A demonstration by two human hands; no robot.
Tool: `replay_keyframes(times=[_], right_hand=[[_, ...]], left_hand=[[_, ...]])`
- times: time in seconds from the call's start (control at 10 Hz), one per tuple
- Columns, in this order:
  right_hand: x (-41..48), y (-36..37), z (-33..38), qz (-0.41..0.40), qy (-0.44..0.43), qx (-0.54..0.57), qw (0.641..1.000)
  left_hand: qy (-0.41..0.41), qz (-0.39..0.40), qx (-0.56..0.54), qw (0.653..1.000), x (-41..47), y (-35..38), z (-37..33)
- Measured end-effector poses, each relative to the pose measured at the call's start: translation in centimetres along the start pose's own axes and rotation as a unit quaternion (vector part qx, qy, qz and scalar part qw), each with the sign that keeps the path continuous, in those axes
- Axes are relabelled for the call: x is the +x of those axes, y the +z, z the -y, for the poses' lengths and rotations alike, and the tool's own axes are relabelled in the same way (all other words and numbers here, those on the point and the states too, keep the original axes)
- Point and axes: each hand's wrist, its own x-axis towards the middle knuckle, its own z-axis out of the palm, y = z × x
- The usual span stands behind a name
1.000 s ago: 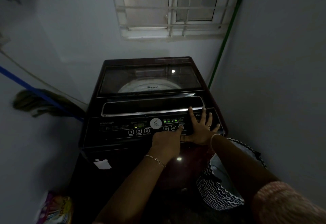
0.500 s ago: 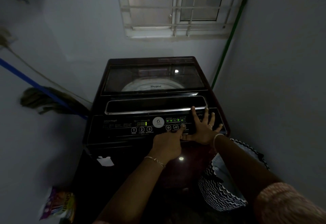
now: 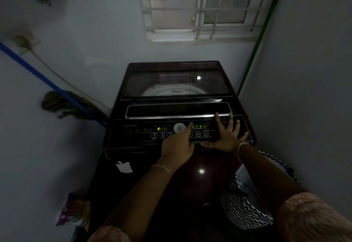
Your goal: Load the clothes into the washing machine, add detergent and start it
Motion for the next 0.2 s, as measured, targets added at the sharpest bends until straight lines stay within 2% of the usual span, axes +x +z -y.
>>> replay_keyframes(times=[0.1,0.2], right_hand=[[-0.5,-0.1,0.1,-0.018,0.005,0.024,1.000],[-0.8,0.4,0.4,-0.091,-0.007,0.041,0.995]], left_hand=[[-0.015,-0.039,-0.010,0.999,0.0,-1.2,1.1],[-0.027,-0.073,0.023,0.997,0.3,-2.2,2.2]])
